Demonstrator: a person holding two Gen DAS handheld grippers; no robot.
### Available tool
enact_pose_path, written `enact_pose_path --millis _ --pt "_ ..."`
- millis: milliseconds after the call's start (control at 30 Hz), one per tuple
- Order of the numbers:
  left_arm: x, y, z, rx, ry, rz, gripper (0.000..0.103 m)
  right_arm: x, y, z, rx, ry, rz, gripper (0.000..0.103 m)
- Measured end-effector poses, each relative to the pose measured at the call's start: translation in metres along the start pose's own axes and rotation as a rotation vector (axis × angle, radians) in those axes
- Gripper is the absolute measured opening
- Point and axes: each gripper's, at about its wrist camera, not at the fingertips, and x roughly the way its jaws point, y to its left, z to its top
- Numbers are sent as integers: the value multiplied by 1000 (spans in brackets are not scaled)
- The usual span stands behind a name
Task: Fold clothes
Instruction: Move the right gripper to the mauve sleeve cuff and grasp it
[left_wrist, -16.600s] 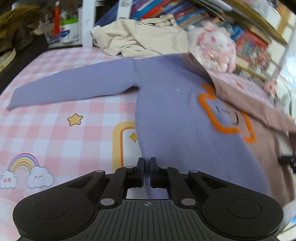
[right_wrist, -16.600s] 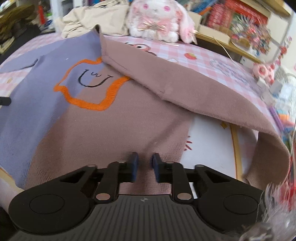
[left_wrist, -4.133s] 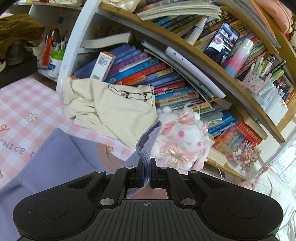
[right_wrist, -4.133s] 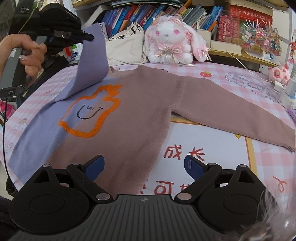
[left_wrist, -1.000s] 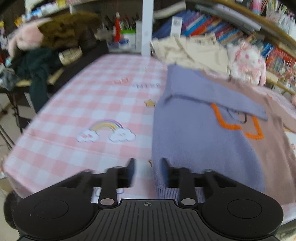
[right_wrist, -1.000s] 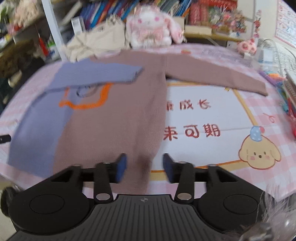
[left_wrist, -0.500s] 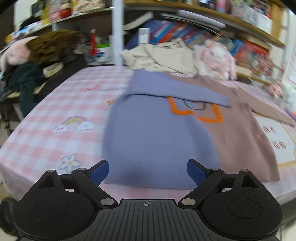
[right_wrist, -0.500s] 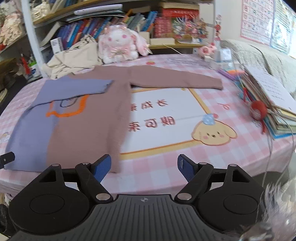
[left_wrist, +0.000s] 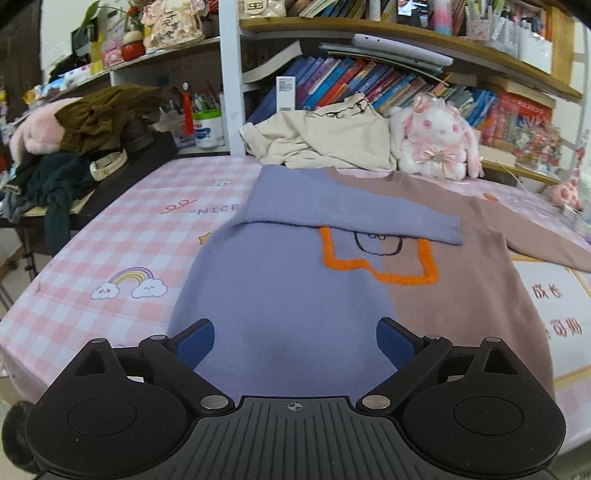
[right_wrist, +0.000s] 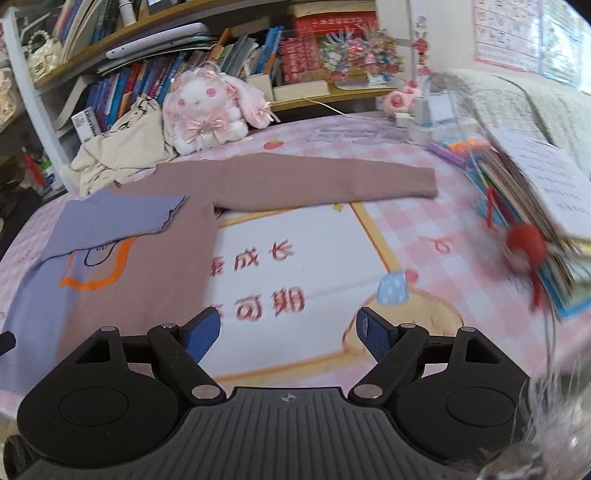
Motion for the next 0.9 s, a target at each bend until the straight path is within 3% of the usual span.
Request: enact_pose_path --millis 233,400,467,633,900 --pt "2 -62 12 -62 18 78 96 40 -60 48 -18 31 75 78" --pt "-6 -98 9 -68 16 136 97 74 -111 78 4 84 82 56" --pt "-12 -109 5 -45 21 166 97 86 -125 87 4 112 83 55" --pt "-23 -131 -2 17 37 228 97 106 -146 103 -14 143 93 53" --pt "-21 -144 -1 26 65 263 97 128 -171 116 112 167 107 47"
